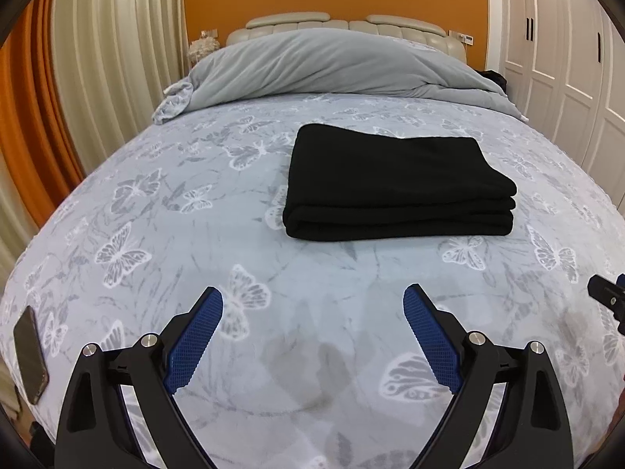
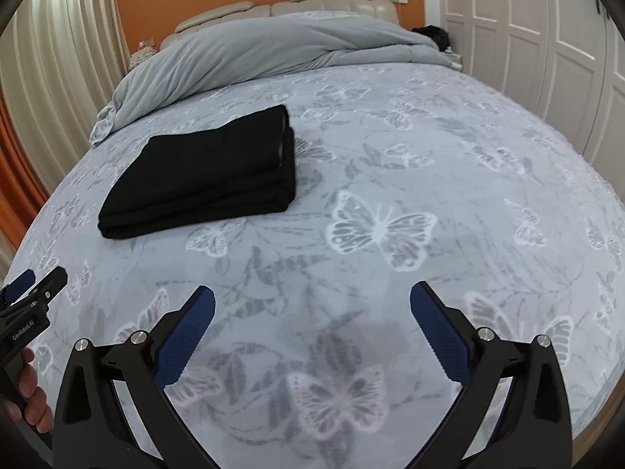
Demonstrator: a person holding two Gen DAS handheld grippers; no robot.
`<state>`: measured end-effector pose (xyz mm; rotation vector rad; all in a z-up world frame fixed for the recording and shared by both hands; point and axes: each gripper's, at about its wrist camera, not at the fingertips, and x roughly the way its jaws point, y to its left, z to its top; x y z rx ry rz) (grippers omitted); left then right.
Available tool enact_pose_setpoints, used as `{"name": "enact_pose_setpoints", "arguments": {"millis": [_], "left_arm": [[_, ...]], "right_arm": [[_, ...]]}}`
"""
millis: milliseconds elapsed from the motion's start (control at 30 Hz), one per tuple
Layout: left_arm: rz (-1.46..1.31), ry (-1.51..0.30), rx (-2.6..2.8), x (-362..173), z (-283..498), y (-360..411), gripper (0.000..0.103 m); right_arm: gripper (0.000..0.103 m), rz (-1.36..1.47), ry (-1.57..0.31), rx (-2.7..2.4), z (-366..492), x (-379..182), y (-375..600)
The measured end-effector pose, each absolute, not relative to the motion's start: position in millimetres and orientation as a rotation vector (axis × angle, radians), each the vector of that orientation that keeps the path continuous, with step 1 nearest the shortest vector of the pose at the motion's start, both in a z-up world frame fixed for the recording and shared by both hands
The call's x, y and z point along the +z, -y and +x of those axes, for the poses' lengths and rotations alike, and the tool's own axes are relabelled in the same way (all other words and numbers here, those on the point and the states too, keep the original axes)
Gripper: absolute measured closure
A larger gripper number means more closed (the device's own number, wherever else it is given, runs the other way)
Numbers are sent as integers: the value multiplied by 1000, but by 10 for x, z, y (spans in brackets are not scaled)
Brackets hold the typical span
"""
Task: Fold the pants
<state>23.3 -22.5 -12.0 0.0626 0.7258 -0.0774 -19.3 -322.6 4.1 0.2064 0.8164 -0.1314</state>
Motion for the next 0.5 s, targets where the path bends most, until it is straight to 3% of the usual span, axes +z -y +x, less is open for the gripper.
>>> {"name": "enact_pose_setpoints", "arguments": {"millis": [500], "left_arm": [[52, -720, -89, -99, 226, 219, 11]], "right_arm": [[5, 183, -809, -84, -115, 61, 2956]]}}
